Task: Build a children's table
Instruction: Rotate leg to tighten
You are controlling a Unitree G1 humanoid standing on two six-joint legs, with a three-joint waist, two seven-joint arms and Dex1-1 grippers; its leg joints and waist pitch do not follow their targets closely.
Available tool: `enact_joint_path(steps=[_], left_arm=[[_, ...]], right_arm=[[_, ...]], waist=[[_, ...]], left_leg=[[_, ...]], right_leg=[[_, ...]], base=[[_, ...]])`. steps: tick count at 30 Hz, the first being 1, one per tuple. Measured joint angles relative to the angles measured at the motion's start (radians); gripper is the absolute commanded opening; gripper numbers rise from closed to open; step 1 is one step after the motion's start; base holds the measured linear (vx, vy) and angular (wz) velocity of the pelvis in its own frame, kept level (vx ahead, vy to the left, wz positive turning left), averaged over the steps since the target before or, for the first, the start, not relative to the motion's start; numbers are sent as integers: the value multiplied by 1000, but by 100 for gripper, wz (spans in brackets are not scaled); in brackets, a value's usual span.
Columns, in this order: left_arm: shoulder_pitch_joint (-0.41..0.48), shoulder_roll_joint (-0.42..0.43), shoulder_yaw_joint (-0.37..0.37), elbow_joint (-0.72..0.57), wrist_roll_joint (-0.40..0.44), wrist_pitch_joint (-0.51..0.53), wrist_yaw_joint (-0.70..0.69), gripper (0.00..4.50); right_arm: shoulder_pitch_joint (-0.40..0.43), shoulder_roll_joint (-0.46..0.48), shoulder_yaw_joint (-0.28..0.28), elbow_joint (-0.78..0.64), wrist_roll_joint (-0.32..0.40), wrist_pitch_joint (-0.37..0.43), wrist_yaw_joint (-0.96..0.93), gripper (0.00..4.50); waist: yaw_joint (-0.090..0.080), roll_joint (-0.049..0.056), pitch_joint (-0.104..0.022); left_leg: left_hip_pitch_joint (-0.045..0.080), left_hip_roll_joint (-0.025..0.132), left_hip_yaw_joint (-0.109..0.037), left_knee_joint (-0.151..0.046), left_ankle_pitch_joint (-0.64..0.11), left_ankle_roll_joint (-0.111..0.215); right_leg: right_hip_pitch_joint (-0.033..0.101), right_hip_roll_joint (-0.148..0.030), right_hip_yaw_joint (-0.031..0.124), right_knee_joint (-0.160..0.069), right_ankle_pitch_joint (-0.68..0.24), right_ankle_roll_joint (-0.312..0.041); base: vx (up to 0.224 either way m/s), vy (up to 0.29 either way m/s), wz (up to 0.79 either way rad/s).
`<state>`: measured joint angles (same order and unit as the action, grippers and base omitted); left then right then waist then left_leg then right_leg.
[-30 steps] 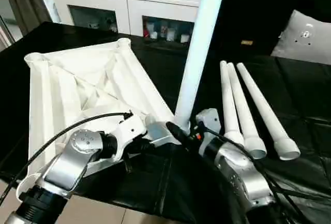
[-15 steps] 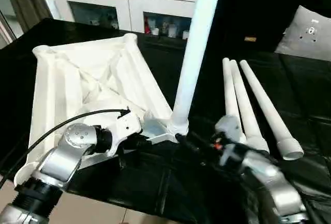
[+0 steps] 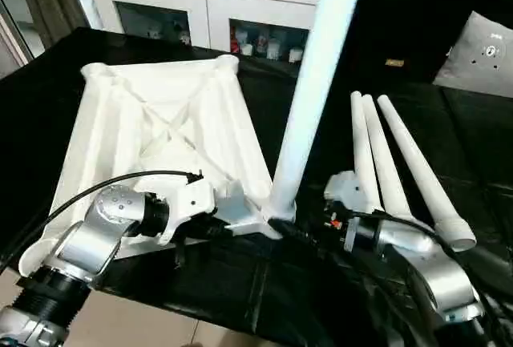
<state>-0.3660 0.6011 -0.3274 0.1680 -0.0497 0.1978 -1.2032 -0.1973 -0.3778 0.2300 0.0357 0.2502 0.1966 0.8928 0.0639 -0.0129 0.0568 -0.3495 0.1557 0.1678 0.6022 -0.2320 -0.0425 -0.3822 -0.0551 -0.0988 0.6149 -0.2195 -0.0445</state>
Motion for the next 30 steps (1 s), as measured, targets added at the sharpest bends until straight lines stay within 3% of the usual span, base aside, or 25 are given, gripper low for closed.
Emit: enact_joint_path(steps=[14, 25, 30], left_arm=[[-38, 7, -39, 36, 8, -54, -67, 0], [-44, 7, -41, 49, 8, -63, -77, 0], [-36, -7, -27, 37, 3, -6, -57, 0]], right_arm=[[-36, -27, 20, 49, 18, 55, 92, 298], [-28, -17, 12, 43, 28, 81, 88, 272], [21, 38, -9, 11, 36, 116, 12, 271]], waist=[[6, -6, -1], [7, -6, -1], [6, -7, -2]], left_leg=[[0, 0, 1, 3, 0, 1], [1, 1, 1, 3, 1, 1], [2, 1, 1, 5, 1, 0]], right_leg=[[0, -1, 0, 3, 0, 0], [0, -1, 0, 4, 0, 0], [1, -1, 0, 7, 0, 0]], base=[[0, 0, 0], [0, 0, 0], [0, 0, 0]])
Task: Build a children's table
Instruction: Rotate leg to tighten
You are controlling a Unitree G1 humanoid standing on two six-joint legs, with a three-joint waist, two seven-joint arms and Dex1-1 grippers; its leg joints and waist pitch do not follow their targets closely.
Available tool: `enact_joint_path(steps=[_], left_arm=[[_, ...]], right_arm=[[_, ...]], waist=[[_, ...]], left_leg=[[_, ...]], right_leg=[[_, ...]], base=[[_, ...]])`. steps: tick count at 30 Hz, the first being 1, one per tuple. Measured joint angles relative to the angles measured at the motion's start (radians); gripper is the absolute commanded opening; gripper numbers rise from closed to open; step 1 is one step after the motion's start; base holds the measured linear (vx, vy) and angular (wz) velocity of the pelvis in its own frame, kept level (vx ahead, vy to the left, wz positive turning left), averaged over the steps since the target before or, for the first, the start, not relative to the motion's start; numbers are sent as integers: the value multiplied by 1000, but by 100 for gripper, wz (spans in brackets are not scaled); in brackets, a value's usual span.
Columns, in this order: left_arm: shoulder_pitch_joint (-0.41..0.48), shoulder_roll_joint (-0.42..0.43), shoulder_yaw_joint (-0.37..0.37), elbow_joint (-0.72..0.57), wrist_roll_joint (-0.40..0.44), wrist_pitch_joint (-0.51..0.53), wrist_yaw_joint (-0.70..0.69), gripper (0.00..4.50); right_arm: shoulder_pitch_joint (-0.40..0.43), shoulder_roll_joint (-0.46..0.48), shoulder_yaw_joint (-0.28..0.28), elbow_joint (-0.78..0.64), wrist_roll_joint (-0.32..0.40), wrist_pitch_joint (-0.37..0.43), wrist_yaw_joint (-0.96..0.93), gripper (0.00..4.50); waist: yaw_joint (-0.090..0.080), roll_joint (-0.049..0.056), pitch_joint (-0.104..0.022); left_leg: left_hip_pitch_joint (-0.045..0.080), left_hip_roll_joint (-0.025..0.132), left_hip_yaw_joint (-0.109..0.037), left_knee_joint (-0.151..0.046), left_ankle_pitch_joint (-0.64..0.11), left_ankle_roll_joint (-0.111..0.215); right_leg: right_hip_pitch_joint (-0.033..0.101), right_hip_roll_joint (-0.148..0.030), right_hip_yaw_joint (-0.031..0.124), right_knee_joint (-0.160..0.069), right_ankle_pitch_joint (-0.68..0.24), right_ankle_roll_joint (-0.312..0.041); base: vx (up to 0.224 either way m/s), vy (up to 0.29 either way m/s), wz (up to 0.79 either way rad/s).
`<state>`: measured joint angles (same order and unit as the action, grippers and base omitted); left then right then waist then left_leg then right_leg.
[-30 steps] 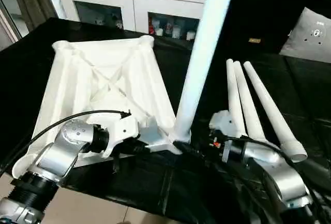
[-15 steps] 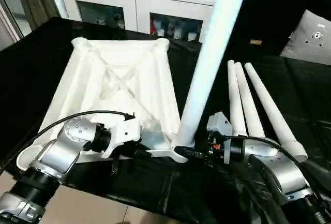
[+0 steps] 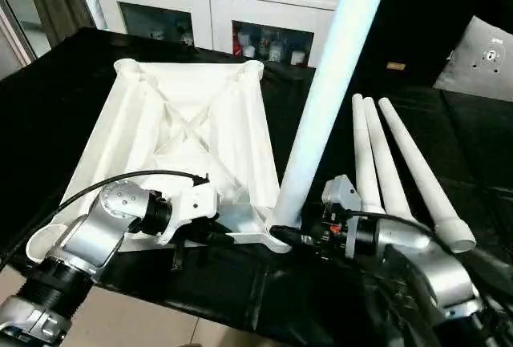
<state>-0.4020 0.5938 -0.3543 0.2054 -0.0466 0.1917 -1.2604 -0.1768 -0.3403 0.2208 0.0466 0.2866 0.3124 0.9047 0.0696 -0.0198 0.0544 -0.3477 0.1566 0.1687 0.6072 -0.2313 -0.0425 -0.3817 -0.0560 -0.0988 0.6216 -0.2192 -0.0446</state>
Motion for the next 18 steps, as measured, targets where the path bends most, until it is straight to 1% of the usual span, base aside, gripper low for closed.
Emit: enact_joint_path(steps=[1, 4, 7, 8, 9, 10, 11, 13, 15, 17, 18], left_arm=[[8, -7, 7, -16, 0, 29, 18, 0], [24, -31, 27, -37, 1, 99, 80, 0], [28, -93, 39, -39, 11, 169, 185, 0], [31, -143, 52, -41, 29, 209, 254, 0], [31, -170, 54, -46, 45, 228, 292, 0], [31, -187, 54, -50, 51, 245, 323, 0], [31, -228, 59, -52, 67, 274, 373, 0], [18, -302, 63, -53, 97, 330, 459, 0], [5, -379, 63, -55, 116, 394, 543, 0], [-5, -423, 63, -56, 119, 432, 604, 0], [-6, -425, 63, -56, 119, 435, 609, 0]], right_arm=[[9, 24, -8, -4, 0, 7, -29, 270], [19, 83, -23, 8, -15, 6, -128, 269], [1, 167, -55, 61, -50, -7, -266, 269], [-15, 217, -77, 96, -65, -10, -349, 269], [-29, 247, -92, 118, -77, -11, -398, 269], [-35, 258, -95, 125, -83, -12, -430, 269], [-40, 290, -111, 143, -93, -23, -490, 269], [-65, 334, -141, 182, -110, -39, -584, 268], [-97, 363, -170, 223, -128, -44, -668, 268], [-121, 380, -185, 250, -136, -54, -721, 268], [-123, 382, -185, 253, -137, -55, -725, 268]], waist=[[-1, 0, -1], [-13, -1, -2], [-29, -2, -2], [-35, -3, -2], [-37, -1, -2], [-38, 0, -3], [-36, 2, -5], [-35, 5, -6], [-35, 7, -7], [-35, 8, -8], [-35, 8, -8]], left_leg=[[1, 0, 0, 0, 0, -1], [3, 0, 0, 1, 1, -7], [12, 0, 0, 1, 3, -11], [17, 0, 0, 0, 4, -11], [18, 0, 0, 0, 4, -11], [18, 0, 0, -1, 4, -11], [19, 0, 0, -4, 4, -11], [18, 0, 0, -4, 5, -10], [15, -1, 2, -4, 6, -9], [14, -1, 3, -5, 5, -7], [14, -1, 3, -5, 5, -6]], right_leg=[[0, 0, 0, 0, 0, -1], [1, 0, 0, 1, 4, -3], [8, 0, 0, 1, 3, 0], [12, 0, 0, -1, 2, 1], [13, 0, 0, -1, 2, 2], [14, 0, -1, -4, 2, 2], [15, 0, -1, -8, 2, 2], [15, 0, -1, -10, 2, 2], [15, -1, 0, -11, 3, 2], [15, -2, 1, -11, 6, 4], [15, -2, 1, -11, 6, 4]], base=[[0, 0, 0], [0, 0, 0], [-19, -1, -2], [0, 0, 0], [0, 0, 0], [0, 0, 0], [0, 0, 0], [0, 0, 0], [0, 0, 0], [0, 0, 0], [0, 0, 0]])
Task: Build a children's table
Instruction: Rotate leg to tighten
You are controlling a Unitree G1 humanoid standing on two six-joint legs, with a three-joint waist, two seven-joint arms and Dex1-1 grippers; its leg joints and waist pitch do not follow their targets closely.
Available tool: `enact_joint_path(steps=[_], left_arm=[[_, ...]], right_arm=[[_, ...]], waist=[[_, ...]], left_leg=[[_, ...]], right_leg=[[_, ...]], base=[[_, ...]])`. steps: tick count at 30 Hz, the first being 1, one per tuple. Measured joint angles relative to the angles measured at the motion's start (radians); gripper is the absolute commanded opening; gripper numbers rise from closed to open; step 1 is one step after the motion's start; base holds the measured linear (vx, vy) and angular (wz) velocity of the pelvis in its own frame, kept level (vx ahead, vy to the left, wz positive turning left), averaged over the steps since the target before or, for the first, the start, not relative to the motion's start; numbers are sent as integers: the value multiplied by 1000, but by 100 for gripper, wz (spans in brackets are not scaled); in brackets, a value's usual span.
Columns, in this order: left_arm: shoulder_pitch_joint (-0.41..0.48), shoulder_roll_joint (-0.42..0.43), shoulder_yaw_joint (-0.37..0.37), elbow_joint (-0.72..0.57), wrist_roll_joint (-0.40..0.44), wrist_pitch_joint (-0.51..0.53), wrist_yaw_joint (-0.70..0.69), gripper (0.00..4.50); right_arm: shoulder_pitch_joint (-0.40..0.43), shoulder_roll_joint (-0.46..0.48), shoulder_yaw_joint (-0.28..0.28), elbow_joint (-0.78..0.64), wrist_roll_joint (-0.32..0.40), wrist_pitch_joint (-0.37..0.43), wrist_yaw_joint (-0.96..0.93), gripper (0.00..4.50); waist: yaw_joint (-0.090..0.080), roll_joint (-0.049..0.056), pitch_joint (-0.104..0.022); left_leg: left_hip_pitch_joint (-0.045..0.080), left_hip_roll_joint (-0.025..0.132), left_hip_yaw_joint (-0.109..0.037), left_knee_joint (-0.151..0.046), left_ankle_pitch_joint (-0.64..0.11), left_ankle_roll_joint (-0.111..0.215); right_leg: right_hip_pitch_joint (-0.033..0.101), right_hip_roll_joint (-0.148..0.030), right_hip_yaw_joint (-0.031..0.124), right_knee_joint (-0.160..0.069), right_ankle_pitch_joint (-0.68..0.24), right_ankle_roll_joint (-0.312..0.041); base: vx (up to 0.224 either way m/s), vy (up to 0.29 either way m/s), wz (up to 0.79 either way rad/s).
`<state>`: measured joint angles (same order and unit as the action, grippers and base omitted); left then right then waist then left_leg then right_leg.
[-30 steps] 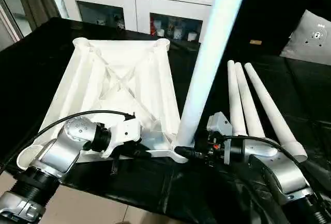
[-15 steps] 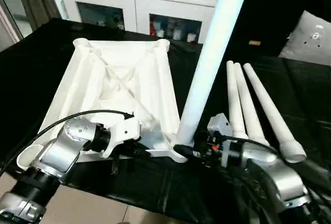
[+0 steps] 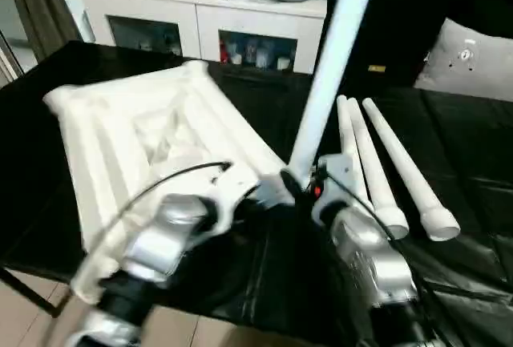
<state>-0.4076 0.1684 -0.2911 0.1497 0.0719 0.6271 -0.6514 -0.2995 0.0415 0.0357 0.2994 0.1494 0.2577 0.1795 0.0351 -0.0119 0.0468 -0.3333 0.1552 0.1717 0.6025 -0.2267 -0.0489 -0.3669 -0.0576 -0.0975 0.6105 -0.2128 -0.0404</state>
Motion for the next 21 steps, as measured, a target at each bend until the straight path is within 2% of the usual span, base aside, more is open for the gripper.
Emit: enact_joint_path(steps=[4, 6, 11, 12, 16, 17, 21], left_arm=[[-9, -9, -4, -4, 0, 7, 22, 0], [-9, -2, -7, -10, 0, 2, 18, 0], [-9, 39, 1, -11, 3, -31, 2, 0], [-8, 62, 1, -9, 2, -45, -6, 0], [-8, 117, 0, -3, -1, -96, -64, 0], [-8, 127, 0, -1, -2, -105, -73, 0], [-8, 199, 0, 26, -21, -187, -160, 0]], right_arm=[[-20, 7, -5, 33, -13, -56, -14, 268], [-20, 7, -5, 37, -15, -74, -7, 324], [12, 18, 8, 51, -12, -92, 33, 366], [21, -1, 16, 45, -12, -104, 54, 385], [52, -56, 41, 27, -12, -114, 115, 405], [60, -65, 40, 26, -12, -115, 125, 428], [105, -179, 54, -78, 38, -120, 328, 445]], waist=[[6, 1, -1], [6, 2, -1], [-1, 2, 0], [-2, 3, 1], [-1, 4, 3], [0, 5, 4], [2, 6, 5]], left_leg=[[-4, 0, 0, -6, 2, 7], [-9, 0, 0, -5, 3, 7], [-16, 1, 0, -5, 6, 7], [-17, 1, 0, -4, 6, 8], [-17, 1, 0, -4, 6, 7], [-17, 1, 0, -4, 6, 7], [-18, 1, 0, -4, 5, 9]], right_leg=[[-6, 0, -1, 1, 0, -2], [-11, 1, -1, 2, 0, -2], [-18, 1, -1, 3, 2, -5], [-18, 1, -1, 3, 3, -5], [-18, 1, -2, 2, 3, -5], [-18, 1, -2, 2, 3, -5], [-18, 1, -2, 1, 3, -5]], base=[[0, 0, 0], [0, 0, 0], [0, 0, 0], [0, 0, 0], [0, 0, 0], [0, 0, 0], [0, 0, 0]])
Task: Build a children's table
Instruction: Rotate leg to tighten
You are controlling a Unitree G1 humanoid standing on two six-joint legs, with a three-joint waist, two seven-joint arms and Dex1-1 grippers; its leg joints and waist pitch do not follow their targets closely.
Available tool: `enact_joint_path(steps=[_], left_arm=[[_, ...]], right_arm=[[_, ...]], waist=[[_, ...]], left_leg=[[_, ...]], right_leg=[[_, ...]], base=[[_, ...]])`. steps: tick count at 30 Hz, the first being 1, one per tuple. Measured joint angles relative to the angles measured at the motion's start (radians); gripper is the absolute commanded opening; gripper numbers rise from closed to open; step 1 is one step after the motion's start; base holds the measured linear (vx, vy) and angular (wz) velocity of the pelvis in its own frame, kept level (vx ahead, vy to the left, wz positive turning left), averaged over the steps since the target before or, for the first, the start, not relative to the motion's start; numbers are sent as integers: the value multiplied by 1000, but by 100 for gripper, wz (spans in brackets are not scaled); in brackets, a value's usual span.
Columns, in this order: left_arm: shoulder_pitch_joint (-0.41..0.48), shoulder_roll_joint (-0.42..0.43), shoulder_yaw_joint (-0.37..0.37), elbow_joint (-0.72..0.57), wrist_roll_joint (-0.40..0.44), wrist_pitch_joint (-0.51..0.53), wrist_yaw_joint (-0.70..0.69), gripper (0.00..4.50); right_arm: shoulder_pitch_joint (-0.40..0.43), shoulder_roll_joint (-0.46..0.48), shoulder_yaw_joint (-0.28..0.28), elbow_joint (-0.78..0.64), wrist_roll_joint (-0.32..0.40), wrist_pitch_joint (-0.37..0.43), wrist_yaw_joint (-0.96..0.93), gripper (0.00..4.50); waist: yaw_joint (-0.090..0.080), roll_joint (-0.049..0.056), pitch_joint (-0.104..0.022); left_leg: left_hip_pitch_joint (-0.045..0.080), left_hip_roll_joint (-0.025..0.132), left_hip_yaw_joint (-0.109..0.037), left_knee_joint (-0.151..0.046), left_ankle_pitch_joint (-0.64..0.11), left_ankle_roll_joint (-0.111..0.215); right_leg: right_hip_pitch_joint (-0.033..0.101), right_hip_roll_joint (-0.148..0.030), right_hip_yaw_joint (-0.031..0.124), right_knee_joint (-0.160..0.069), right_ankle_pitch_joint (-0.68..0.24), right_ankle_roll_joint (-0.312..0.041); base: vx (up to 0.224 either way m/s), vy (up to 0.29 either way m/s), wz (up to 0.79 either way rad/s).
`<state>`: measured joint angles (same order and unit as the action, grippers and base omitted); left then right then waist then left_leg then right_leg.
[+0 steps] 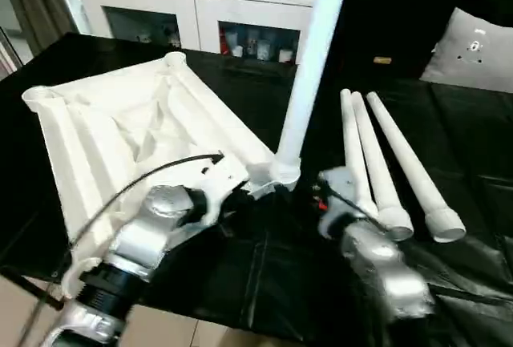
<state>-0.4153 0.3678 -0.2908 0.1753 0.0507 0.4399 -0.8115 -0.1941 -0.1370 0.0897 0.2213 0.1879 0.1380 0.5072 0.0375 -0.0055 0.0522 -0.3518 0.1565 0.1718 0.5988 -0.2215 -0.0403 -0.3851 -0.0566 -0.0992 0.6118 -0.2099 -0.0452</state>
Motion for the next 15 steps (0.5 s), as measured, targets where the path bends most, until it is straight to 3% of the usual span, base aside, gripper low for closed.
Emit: enact_joint_path(steps=[5, 8, 15], left_arm=[[9, 112, -21, 8, -24, -109, -159, 0], [11, 145, -36, 8, -38, -148, -238, 0], [15, 212, -60, 5, -62, -212, -377, 0]], right_arm=[[-2, -135, 30, -71, 26, -11, 198, 445], [-12, -167, 48, -71, 38, -5, 267, 445], [-53, -246, 93, -71, 36, 11, 410, 445]], waist=[[9, 0, 0], [24, 0, 0], [30, -1, -1]], left_leg=[[1, 0, 0, 1, 0, 0], [2, 0, 0, 2, 0, 0], [2, 0, 0, 3, 0, 1]], right_leg=[[1, 0, 0, 0, 0, 0], [1, 0, 0, 0, 0, 0], [2, 0, 0, 1, 0, 0]], base=[[0, 0, 0], [0, 0, 0], [0, 0, 0]])
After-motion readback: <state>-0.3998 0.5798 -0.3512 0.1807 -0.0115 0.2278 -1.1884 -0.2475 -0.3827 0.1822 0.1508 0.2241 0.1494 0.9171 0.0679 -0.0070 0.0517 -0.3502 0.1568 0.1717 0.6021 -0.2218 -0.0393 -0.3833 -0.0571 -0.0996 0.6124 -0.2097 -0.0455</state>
